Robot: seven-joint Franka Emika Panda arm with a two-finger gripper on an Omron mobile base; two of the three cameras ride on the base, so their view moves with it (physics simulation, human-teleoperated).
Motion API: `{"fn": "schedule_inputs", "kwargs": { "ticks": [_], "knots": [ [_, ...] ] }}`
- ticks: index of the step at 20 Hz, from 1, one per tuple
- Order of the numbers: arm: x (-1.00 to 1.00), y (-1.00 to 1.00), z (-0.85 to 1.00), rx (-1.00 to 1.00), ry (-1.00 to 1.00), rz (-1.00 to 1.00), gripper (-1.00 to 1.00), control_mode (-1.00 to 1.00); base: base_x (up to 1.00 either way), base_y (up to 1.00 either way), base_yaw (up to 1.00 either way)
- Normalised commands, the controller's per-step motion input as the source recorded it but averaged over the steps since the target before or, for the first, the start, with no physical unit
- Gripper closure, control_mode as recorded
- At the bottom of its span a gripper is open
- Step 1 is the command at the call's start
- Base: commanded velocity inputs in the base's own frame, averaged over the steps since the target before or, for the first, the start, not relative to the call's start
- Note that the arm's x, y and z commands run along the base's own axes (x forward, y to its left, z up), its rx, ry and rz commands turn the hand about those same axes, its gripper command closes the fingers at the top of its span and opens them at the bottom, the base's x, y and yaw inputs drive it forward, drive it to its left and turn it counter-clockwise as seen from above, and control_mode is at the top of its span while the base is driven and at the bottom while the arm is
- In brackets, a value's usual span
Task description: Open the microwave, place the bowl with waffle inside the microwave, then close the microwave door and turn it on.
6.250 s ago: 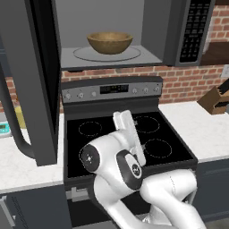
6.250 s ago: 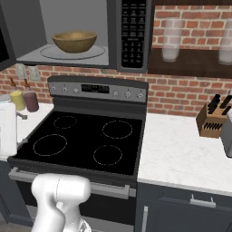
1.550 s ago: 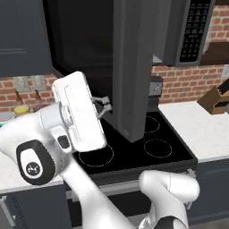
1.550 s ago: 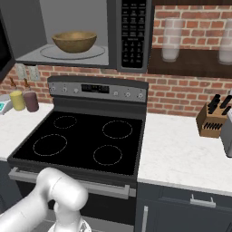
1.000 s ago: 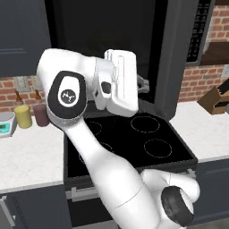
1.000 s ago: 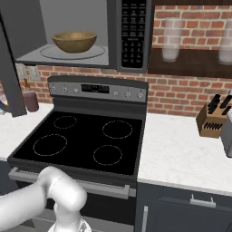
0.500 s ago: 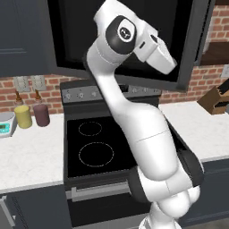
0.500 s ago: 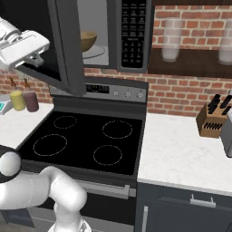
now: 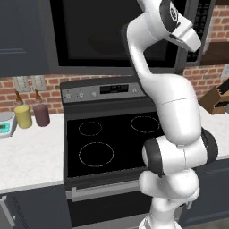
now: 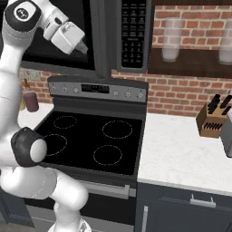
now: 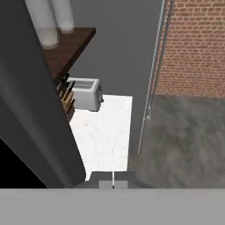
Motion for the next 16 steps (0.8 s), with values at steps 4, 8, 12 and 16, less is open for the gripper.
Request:
{"fn": "schedule_inputs", "kwargs": {
  "ticks": [4, 8, 12, 16],
  "knots": [
    [1.0, -0.68, -0.21, 0.08, 0.0, 0.5, 1.0, -1.0, 0.0, 0.0, 0.0],
    [1.0, -0.28, -0.54, 0.01, -0.02, 0.51, 1.0, -1.0, 0.0, 0.0, 0.0],
    [1.0, -0.02, -0.79, -0.01, -0.05, 0.49, 1.0, -1.0, 0.0, 0.0, 0.0],
    [1.0, 0.0, -0.97, -0.09, -0.17, 0.42, 1.0, -1.0, 0.0, 0.0, 0.0]
  ]
}}
